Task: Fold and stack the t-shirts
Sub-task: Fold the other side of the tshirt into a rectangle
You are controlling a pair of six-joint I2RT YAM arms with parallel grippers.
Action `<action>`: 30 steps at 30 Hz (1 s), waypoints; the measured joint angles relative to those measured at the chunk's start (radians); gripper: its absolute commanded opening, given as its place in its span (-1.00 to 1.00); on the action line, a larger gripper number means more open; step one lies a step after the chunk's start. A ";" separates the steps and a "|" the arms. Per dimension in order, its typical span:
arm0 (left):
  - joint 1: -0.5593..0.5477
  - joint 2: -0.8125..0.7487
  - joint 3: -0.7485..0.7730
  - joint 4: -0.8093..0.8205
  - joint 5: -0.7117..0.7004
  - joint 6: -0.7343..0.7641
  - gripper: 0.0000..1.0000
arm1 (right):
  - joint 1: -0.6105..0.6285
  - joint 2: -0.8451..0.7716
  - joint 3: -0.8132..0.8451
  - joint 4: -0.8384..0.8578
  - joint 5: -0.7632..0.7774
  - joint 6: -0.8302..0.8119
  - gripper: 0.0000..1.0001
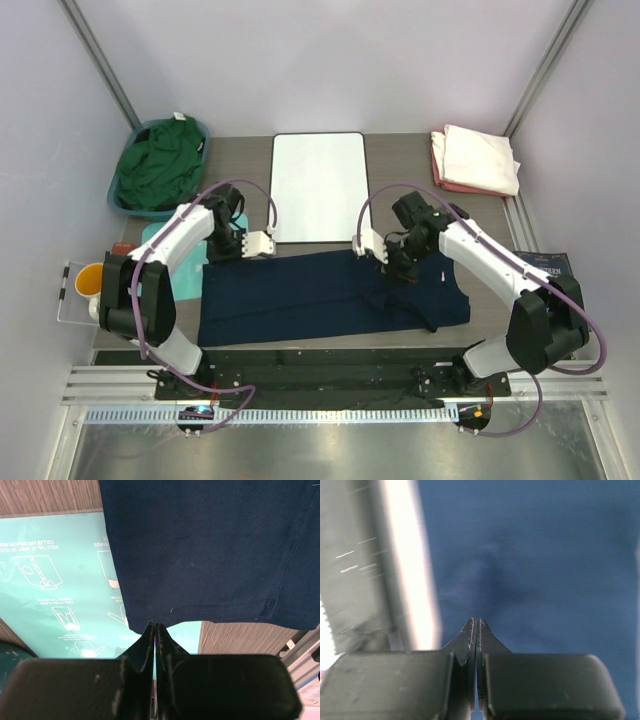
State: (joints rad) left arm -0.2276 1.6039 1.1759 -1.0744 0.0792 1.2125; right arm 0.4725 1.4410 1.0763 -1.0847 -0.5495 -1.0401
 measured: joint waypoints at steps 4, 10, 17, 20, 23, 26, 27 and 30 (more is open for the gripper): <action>-0.010 0.002 0.007 -0.003 0.000 0.000 -1.00 | -0.038 -0.008 0.016 0.178 0.102 0.081 -0.98; -0.015 0.010 0.027 -0.008 -0.003 0.000 -0.99 | -0.047 0.047 -0.021 0.304 0.217 0.105 -0.98; -0.015 0.010 0.027 -0.013 -0.019 0.005 -1.00 | 0.051 0.082 -0.094 0.087 0.174 -0.050 -0.98; -0.015 0.010 0.027 -0.021 -0.020 0.010 -0.99 | 0.100 0.082 -0.093 -0.007 0.123 -0.106 -0.98; -0.015 0.010 0.027 -0.033 -0.020 0.021 -0.99 | 0.130 0.079 -0.094 -0.079 0.084 -0.145 -0.97; -0.015 0.010 0.027 -0.042 -0.021 0.024 -0.99 | 0.138 0.069 -0.107 -0.106 0.065 -0.164 -0.98; -0.015 0.010 0.027 -0.044 -0.023 0.025 -0.99 | 0.141 0.066 -0.115 -0.107 0.065 -0.164 -0.98; -0.015 0.010 0.028 -0.044 -0.025 0.023 -0.99 | 0.140 0.055 -0.131 -0.087 0.080 -0.153 -0.98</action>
State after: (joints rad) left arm -0.2424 1.6135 1.2037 -1.1183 0.0540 1.2350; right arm 0.6125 1.4956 0.9451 -1.1717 -0.4694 -1.1927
